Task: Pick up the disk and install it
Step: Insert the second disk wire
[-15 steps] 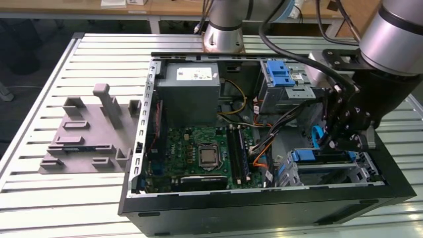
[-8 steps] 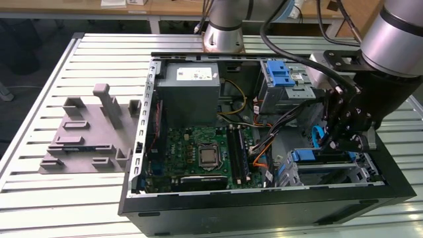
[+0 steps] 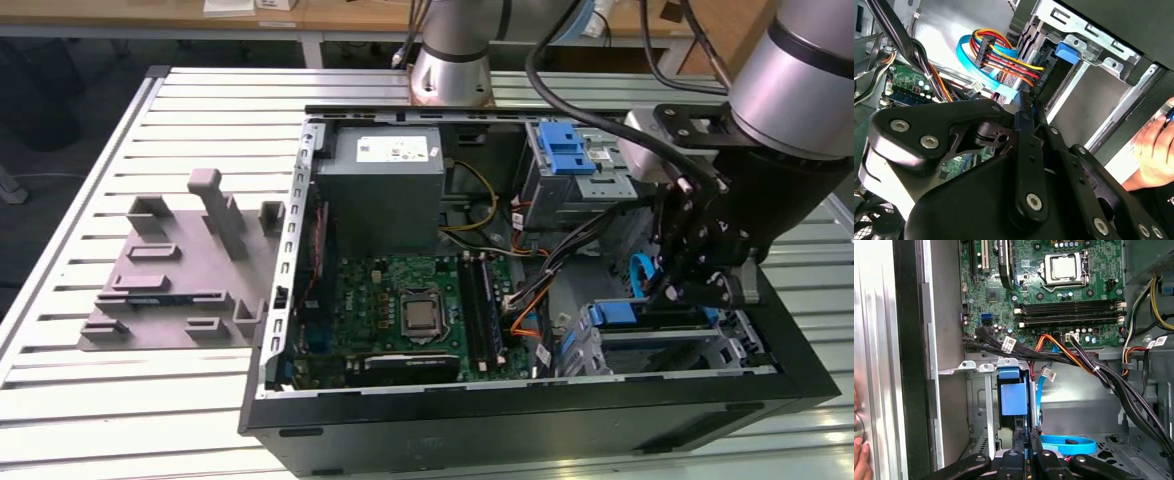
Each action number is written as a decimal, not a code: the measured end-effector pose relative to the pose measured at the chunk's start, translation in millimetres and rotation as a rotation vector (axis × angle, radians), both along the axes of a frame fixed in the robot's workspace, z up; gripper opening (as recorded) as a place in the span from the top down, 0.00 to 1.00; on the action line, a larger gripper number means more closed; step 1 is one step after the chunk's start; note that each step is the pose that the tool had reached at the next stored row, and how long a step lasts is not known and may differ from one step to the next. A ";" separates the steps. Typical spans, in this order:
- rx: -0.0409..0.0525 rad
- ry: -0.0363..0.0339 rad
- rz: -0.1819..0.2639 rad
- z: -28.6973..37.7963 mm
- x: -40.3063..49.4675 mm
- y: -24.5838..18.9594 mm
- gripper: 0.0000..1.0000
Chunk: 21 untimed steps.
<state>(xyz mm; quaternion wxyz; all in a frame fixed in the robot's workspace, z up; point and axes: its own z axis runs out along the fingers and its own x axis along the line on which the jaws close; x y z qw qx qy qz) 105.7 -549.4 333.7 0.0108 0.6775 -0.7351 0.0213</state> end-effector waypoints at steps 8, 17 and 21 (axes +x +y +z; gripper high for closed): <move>0.0056 0.0000 0.000 -1.3 0.4 -0.7 0.84; 0.0048 -0.0001 0.000 -5.3 0.4 -3.0 0.84; 0.0054 0.0000 0.000 -6.1 0.5 -3.3 0.84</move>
